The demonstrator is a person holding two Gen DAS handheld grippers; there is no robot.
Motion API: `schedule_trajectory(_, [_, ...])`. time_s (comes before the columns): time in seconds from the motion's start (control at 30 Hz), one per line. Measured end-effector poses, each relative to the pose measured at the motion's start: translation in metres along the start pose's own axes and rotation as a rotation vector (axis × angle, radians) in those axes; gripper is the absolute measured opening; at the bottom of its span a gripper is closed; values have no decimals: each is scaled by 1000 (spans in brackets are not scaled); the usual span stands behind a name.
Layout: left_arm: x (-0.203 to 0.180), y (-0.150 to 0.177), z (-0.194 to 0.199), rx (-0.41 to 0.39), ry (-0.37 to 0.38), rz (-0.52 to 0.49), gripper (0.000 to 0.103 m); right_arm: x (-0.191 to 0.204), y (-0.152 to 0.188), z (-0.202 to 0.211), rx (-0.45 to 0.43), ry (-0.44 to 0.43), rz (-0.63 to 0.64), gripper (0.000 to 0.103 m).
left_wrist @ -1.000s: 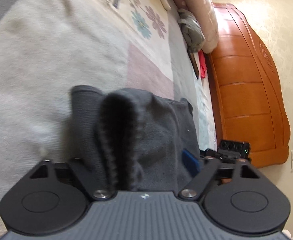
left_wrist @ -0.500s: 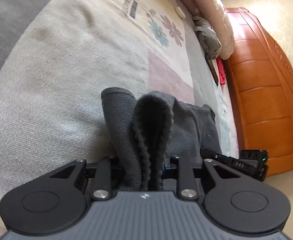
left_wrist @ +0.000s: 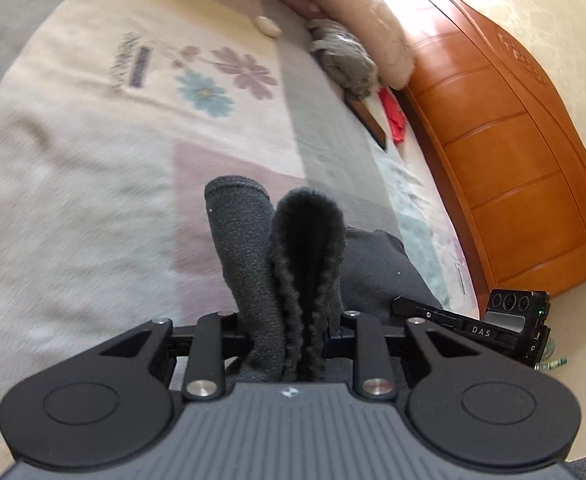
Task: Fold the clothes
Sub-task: 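Lift and carry the folded pants with the left gripper toward the headboard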
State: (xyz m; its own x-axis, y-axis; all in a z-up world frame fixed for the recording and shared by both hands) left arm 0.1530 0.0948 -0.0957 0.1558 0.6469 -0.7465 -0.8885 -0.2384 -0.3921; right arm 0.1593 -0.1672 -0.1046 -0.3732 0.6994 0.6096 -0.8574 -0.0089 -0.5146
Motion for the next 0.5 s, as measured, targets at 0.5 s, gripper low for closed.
schedule_trajectory(0.5, [-145,-63,-167,198,88,-318,25,-101,-22,136,-300,219,-144,14])
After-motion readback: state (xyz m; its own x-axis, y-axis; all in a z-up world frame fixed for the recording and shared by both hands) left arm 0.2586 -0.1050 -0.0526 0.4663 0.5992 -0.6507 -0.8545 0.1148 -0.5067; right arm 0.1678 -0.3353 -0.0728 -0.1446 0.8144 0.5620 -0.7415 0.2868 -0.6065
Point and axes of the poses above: each gripper's, at about its wrist camera, not at the fingertips, and z roughly against the way its jaws point, x to its left, y to its underside, the point moved 9 cm from there along -z, roughly the way its jaws point, and after that the axes turned 8 degrees about y, right-handed, at the moved point
